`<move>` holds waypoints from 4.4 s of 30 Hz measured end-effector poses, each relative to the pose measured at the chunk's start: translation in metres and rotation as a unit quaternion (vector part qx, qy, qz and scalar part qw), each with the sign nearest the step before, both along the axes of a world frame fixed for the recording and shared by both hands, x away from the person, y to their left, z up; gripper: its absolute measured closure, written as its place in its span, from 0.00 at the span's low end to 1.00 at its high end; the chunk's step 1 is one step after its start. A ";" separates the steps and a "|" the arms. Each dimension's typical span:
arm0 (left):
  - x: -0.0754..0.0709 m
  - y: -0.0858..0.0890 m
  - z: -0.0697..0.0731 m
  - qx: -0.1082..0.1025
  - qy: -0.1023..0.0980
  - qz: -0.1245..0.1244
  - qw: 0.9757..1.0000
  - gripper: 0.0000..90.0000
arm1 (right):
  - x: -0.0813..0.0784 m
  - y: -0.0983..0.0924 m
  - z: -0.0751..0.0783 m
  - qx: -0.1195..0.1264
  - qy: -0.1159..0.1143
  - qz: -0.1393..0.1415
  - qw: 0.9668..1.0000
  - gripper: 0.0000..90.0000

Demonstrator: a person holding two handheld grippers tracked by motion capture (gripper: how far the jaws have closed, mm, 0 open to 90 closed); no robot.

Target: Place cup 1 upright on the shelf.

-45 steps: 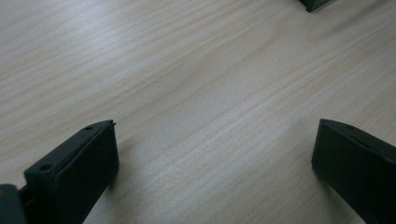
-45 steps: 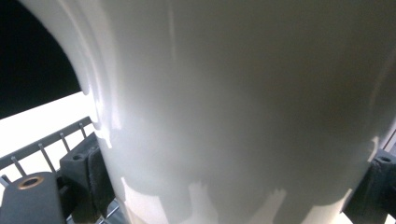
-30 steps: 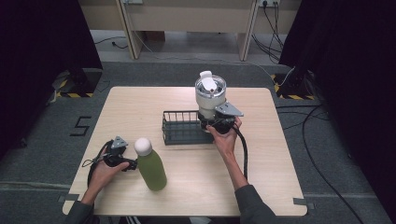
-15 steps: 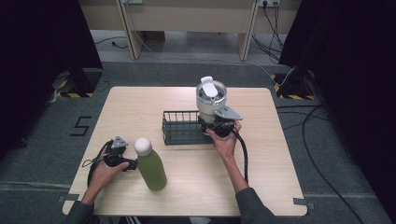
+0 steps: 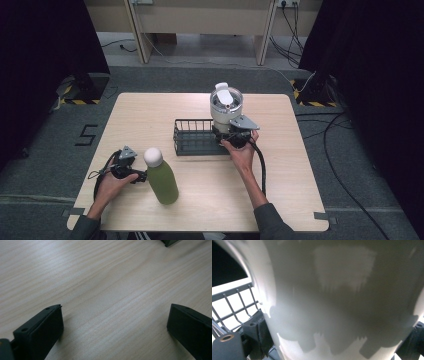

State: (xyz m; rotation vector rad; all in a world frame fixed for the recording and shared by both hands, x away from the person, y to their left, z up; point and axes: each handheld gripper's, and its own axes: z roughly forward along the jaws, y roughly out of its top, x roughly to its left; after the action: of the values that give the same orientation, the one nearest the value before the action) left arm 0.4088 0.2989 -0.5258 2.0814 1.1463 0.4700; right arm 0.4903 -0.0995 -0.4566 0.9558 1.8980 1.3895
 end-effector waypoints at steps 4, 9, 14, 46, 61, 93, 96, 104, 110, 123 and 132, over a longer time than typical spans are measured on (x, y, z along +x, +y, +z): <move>0.000 0.000 0.000 -0.001 0.000 0.000 1.000 0.00 | -0.001 0.000 0.000 -0.002 0.000 -0.003 1.000 0.11; 0.000 0.000 0.000 -0.001 0.000 0.000 1.000 0.00 | -0.003 0.001 -0.002 0.001 -0.017 -0.010 1.000 0.10; 0.000 0.000 0.000 0.000 0.000 0.000 1.000 0.00 | -0.005 0.000 -0.004 0.007 -0.019 -0.012 1.000 0.10; 0.000 0.000 0.000 0.000 0.000 0.000 1.000 0.00 | -0.022 -0.012 -0.008 0.019 -0.004 -0.015 1.000 0.11; 0.000 0.000 0.000 0.000 0.000 0.000 1.000 0.00 | -0.043 -0.034 0.003 0.043 -0.001 -0.018 0.999 0.16; 0.000 0.000 0.000 -0.001 -0.001 0.001 1.000 0.00 | -0.101 -0.059 0.004 0.008 -0.001 -0.005 1.000 0.17; 0.000 0.000 0.000 -0.001 -0.001 0.001 1.000 0.00 | -0.106 -0.061 0.002 0.002 -0.003 -0.005 1.000 0.17; 0.000 0.000 0.000 -0.001 -0.001 0.001 1.000 0.00 | -0.114 -0.067 -0.002 0.005 0.003 -0.002 1.000 0.17; 0.000 0.000 0.000 -0.001 -0.001 0.001 1.000 0.00 | -0.119 -0.069 -0.005 0.008 0.011 0.003 1.000 0.17; 0.000 0.000 0.000 -0.001 -0.001 0.001 1.000 0.00 | -0.134 -0.072 -0.017 0.002 0.033 0.012 0.999 0.17; 0.000 0.000 0.000 -0.002 -0.001 0.000 1.000 0.00 | -0.145 -0.076 -0.030 -0.016 0.062 0.013 0.998 0.17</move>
State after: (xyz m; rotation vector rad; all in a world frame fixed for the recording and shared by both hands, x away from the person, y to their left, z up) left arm 0.4087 0.2987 -0.5260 2.0779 1.1458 0.4697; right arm 0.3456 -0.1754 -0.4871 1.0255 2.0235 1.3376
